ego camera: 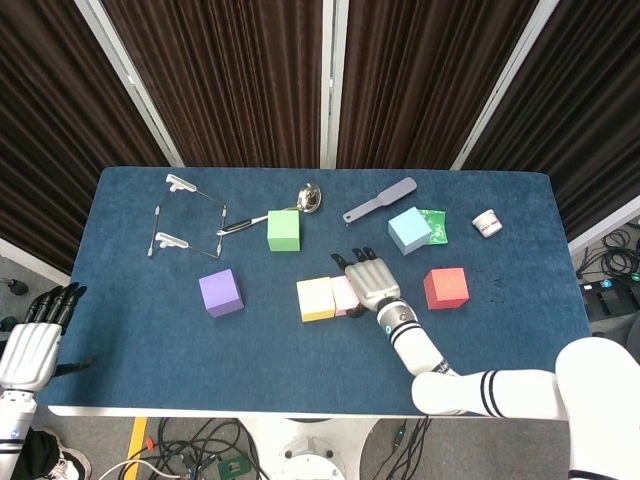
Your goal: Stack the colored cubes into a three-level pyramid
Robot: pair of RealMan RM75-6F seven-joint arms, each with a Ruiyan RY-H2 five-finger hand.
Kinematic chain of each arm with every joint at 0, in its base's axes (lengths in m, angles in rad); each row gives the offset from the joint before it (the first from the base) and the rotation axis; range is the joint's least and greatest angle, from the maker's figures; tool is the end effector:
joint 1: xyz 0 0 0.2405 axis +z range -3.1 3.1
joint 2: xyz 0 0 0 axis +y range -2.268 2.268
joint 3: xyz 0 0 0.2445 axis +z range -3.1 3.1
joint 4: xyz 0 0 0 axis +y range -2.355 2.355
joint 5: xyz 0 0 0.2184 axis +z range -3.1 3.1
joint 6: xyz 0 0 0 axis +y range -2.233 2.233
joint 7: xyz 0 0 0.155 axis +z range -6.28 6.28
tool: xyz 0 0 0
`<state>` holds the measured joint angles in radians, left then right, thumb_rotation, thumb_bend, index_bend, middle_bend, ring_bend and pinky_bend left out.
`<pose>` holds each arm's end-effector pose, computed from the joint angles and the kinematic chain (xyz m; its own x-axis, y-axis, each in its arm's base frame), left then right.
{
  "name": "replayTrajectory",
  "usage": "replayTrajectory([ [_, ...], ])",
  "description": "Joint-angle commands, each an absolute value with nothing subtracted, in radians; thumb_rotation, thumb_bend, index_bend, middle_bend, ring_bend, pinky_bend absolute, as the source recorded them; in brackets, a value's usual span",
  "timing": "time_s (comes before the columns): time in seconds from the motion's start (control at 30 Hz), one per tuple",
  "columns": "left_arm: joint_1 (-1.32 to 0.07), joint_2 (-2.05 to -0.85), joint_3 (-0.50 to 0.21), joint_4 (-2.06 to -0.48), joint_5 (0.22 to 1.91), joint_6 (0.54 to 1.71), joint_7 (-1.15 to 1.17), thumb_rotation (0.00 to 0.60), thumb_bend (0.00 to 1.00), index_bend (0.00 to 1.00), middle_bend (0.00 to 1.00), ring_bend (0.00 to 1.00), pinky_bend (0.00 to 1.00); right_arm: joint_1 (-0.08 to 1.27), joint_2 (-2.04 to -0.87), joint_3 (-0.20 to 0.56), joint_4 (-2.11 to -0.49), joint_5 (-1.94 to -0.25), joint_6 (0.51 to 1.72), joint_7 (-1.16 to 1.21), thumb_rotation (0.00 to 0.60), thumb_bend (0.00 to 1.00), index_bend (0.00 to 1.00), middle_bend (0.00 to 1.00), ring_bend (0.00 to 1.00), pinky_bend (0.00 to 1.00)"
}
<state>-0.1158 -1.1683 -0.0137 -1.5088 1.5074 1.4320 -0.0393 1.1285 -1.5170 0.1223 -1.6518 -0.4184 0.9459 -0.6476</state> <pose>-0.3199 0.1947 0.1282 0.4125 0.0747 0.9079 0.9109 -0.0365 -0.4109 -0.0690 -0.3547 -0.0499 0.5120 -0.4573 0.7272 -0.8571 -0.3283 0.3969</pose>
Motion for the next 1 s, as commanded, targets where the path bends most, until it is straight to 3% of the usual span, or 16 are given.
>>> replayTrajectory([
  [0.03, -0.115, -1.169, -0.014, -1.508, 1.507, 1.433, -0.042, 0.600, 0.00, 0.03, 0.05, 0.00, 0.10, 1.130, -1.520, 0.123, -1.649, -0.415, 0.945, -0.650, 0.600, 0.14, 0.00, 0.51, 0.01, 0.00],
  [0.33, -0.114, -1.171, -0.013, -1.502, 1.506, 1.433, -0.049, 0.600, 0.00, 0.03, 0.05, 0.00, 0.10, 1.134, -1.520, 0.130, -1.653, -0.397, 0.932, -0.654, 0.600, 0.12, 0.00, 0.48, 0.01, 0.00],
  [0.5, -0.112, -1.171, -0.013, -1.500, 1.505, 1.433, -0.050, 0.600, 0.00, 0.03, 0.05, 0.00, 0.10, 1.139, -1.511, 0.127, -1.656, -0.382, 0.922, -0.660, 0.600, 0.10, 0.00, 0.23, 0.00, 0.00],
  [0.63, -0.112, -1.172, -0.013, -1.500, 1.505, 1.435, -0.049, 0.600, 0.00, 0.03, 0.05, 0.00, 0.10, 1.139, -1.509, 0.125, -1.657, -0.385, 0.919, -0.656, 0.600, 0.10, 0.00, 0.15, 0.00, 0.00],
  [0.87, -0.110, -1.172, -0.013, -1.499, 1.504, 1.437, -0.050, 0.600, 0.00, 0.03, 0.05, 0.00, 0.10, 1.139, -1.510, 0.125, -1.653, -0.394, 0.925, -0.652, 0.600, 0.10, 0.00, 0.12, 0.00, 0.00],
  [1.0, -0.109, -1.173, -0.012, -1.497, 1.503, 1.437, -0.051, 0.600, 0.00, 0.03, 0.05, 0.00, 0.10, 1.139, -1.517, 0.122, -1.647, -0.396, 0.935, -0.656, 0.600, 0.10, 0.00, 0.23, 0.00, 0.00],
])
